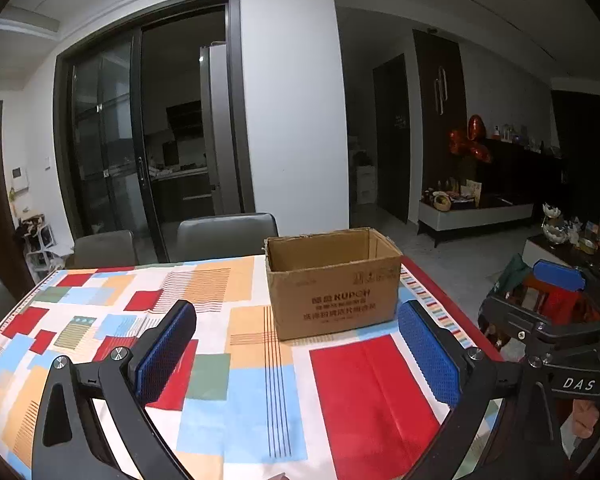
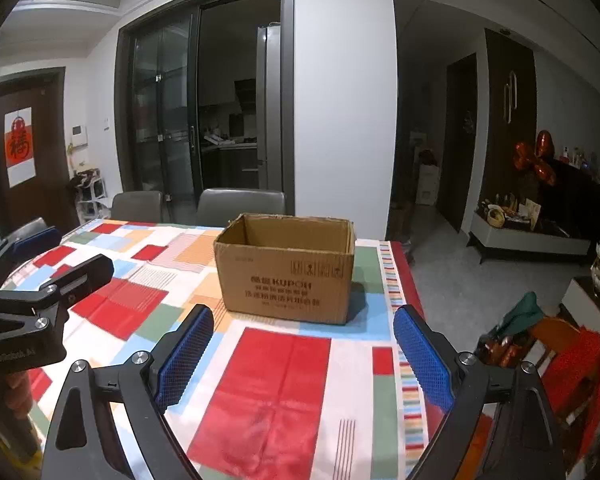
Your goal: Organize snacks
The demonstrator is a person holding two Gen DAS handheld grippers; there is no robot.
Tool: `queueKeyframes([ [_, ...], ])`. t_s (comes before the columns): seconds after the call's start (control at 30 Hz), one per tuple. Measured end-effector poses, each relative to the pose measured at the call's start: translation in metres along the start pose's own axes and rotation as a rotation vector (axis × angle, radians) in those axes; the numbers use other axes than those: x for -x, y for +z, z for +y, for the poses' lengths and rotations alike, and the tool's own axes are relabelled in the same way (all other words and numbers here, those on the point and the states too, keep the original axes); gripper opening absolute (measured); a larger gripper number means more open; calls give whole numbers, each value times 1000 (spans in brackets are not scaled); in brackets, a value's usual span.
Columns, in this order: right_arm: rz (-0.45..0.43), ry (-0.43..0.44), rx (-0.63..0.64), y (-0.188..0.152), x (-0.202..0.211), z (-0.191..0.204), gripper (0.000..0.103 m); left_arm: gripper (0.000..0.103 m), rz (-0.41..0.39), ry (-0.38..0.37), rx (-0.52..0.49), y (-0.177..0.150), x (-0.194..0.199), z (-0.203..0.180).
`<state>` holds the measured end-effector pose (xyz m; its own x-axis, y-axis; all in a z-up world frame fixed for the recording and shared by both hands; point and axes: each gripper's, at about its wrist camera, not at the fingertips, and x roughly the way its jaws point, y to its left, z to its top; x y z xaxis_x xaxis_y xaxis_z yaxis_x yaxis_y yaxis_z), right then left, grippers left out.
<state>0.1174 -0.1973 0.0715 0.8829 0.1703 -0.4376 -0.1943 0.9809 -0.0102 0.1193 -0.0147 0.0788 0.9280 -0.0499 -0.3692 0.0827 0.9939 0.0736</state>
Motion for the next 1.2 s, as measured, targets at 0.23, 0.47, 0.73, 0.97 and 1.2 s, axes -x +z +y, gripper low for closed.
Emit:
queueKeyframes([
  [0.23, -11, -6, 2, -16, 20, 5, 92, 103, 17, 1, 23, -22, 17, -1],
  [0.47, -29, -8, -22, -30, 33, 3, 92, 103, 29, -1, 43, -36, 30, -1],
  [0.73, -39, -13, -59, -41, 37, 0, 92, 103, 28, 6, 48, -47, 41, -3],
  [0.97, -37, -11, -96, -49, 39, -2, 92, 103, 23, 1, 49, -50, 44, -3],
  [1.2, -32, -25, -109, -55, 37, -6, 92, 103, 11, -3, 52, -51, 46, -2],
])
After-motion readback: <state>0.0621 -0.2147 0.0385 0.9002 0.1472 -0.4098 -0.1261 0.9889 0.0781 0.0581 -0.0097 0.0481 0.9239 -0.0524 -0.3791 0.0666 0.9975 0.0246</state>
